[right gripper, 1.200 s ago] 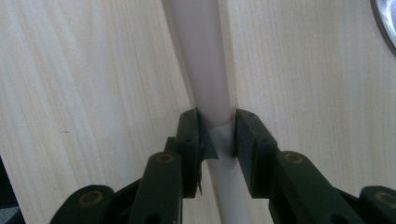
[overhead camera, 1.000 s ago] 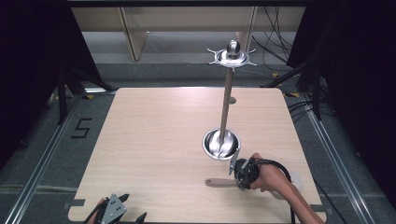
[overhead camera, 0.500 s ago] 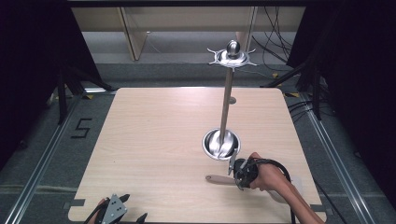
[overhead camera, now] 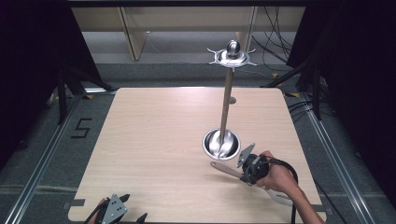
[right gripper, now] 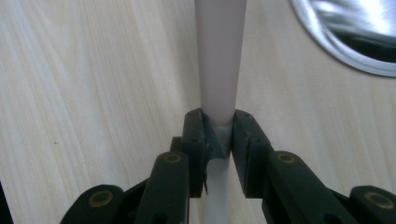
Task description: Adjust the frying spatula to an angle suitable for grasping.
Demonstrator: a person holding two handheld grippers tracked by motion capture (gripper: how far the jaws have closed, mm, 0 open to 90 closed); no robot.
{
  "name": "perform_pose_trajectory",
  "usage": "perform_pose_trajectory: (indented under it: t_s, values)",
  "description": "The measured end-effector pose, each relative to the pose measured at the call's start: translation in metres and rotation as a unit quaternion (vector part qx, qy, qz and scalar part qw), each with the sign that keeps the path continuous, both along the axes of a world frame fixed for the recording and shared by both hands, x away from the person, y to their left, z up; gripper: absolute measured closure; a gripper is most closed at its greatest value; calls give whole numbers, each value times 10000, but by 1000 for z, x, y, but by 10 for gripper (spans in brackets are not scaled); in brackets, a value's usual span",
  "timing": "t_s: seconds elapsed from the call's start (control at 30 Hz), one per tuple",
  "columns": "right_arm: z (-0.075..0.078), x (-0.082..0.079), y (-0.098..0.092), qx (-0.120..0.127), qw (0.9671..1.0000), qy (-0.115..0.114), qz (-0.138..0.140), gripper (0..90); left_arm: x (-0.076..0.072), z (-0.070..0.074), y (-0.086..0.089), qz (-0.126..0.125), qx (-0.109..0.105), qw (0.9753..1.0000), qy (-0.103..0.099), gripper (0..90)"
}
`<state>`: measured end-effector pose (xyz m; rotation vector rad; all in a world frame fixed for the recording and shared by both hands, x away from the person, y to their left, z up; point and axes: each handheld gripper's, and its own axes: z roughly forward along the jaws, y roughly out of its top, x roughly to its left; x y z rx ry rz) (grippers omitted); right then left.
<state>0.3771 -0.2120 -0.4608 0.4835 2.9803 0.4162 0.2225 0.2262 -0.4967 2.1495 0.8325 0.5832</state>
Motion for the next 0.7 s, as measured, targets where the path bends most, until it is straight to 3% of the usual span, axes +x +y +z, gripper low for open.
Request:
perform_pose_trajectory:
  t_s: [0.07, 0.13, 0.17, 0.2, 0.27, 0.37, 0.4, 0.57, 0.6, 0.63, 0.67, 0.7]
  values:
    - [2, -3, -5, 272, 9994, -106, -200, 766, 0, 0, 0, -14, 34, 10000, 2, 152]
    - [3, -4, -7, 343, 9990, -110, -254, 766, 0, 0, 0, -23, 34, 10000, -6, 152]
    - [8, -5, -14, 538, 9981, -117, -274, 766, 0, -1, 0, 14, -21, 10000, 25, 152]
    - [8, -6, -15, 582, 9977, -133, -324, 766, 1, 0, 1, -60, 98, 9999, -37, 152]
    - [10, -6, -17, 626, 9972, -175, -369, 766, 1, 0, 1, -43, 87, 9999, -27, 152]
    - [17, -10, -24, 893, 9939, -363, -528, 766, 1, -1, 0, 15, -61, 10000, -24, 152]
    - [20, -10, -27, 954, 9933, -378, -533, 766, 1, 0, 1, -3, 29, 10000, -33, 152]
    - [27, -13, -37, 1326, 9873, -608, -622, 766, 1, 0, 1, -7, 40, 10000, -32, 152]
    - [30, -16, -39, 1408, 9851, -620, -768, 766, 1, 0, 1, -6, 38, 10000, -29, 152]
    - [31, -17, -41, 1457, 9826, -782, -847, 766, 0, 0, 1, 3, 29, 10000, -31, 152]
    - [34, -19, -44, 1533, 9818, -731, -845, 766, 1, 0, 1, -15, 47, 10000, -33, 152]
    - [35, -19, -46, 1601, 9798, -830, -863, 766, 1, 0, 1, -7, 38, 10000, -36, 152]
